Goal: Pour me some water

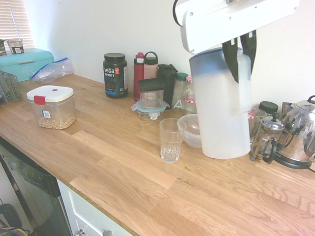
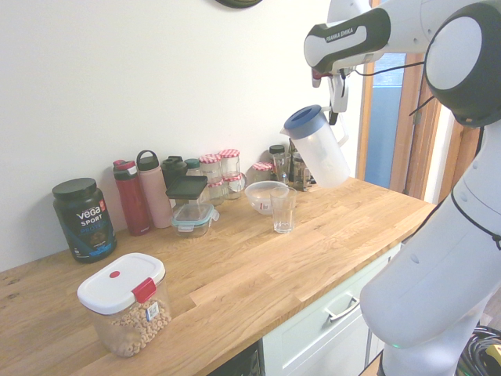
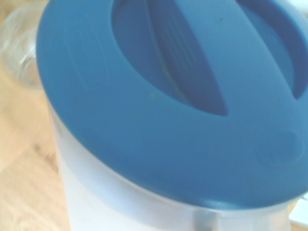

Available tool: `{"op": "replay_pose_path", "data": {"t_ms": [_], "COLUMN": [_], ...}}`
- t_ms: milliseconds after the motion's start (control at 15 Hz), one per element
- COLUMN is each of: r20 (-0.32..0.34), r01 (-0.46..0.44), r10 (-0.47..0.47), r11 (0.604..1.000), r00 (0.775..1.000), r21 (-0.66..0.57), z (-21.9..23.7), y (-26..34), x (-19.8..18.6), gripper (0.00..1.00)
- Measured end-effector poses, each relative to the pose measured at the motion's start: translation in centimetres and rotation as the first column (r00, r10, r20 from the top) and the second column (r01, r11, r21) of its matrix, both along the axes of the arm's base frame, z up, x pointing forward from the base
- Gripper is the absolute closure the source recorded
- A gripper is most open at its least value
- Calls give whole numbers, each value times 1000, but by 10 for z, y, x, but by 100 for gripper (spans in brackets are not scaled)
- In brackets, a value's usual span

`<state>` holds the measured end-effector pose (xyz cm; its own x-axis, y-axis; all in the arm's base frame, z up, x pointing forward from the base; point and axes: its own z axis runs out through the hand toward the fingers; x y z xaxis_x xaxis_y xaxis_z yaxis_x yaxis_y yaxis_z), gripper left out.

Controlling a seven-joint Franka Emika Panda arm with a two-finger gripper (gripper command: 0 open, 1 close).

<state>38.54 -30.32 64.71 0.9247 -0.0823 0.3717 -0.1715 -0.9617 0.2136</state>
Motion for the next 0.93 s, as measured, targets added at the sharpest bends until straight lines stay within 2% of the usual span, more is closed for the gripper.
{"op": "replay_pose_path", "data": {"t_ms": [200,400,667,933], "r20": [29,65,139,236], "r01": [159,300,445,537], "r10": [-161,-312,-484,-611], "r11": [984,942,863,784], "r00": [986,948,864,756], "r21": [78,147,240,309], "z": [-22,-37,-49,-41], "y": [-27,-25,15,76], "x": [-22,-44,-82,-125], "gripper": [100,100,100,100]}}
